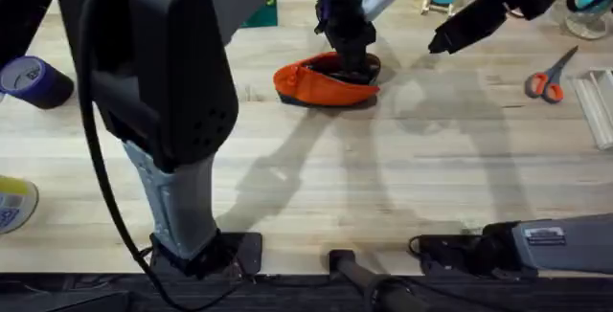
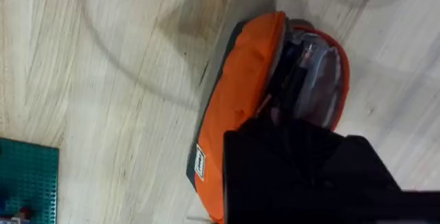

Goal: Unzip the bag, pick up the pens from the table one at a time and place them inside, then zip the bag closed.

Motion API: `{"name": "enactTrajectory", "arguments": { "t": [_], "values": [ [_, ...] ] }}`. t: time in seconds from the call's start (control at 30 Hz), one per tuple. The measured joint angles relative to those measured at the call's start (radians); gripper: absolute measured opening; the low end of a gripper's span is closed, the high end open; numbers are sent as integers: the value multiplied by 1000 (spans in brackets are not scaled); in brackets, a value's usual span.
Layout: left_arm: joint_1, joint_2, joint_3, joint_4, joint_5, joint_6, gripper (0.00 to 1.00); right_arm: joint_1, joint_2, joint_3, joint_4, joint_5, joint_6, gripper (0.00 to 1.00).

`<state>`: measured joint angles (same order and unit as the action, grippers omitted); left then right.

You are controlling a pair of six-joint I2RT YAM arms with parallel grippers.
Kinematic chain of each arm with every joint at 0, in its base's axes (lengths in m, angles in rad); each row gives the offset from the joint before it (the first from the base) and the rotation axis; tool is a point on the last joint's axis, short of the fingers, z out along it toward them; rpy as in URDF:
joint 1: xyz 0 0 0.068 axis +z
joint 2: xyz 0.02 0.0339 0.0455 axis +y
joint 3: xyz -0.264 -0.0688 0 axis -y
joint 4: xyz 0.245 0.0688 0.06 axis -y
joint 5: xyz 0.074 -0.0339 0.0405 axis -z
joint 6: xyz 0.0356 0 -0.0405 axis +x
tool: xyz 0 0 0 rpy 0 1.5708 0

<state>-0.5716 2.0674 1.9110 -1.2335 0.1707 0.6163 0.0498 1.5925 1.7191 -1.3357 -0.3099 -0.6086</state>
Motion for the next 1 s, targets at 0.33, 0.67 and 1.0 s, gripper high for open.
{"name": "enactTrajectory", "arguments": {
  "t": [0.33,0.67,1.0],
  "values": [
    [0,0,0,0,-2,-8,431,0,0,0,0,0,0,996],
    [-1,0,0,3,2,-14,993,0,0,0,0,0,0,996],
    [-1,0,99,-16,-8,-15,993,0,0,0,0,0,0,995]
  ]
}}
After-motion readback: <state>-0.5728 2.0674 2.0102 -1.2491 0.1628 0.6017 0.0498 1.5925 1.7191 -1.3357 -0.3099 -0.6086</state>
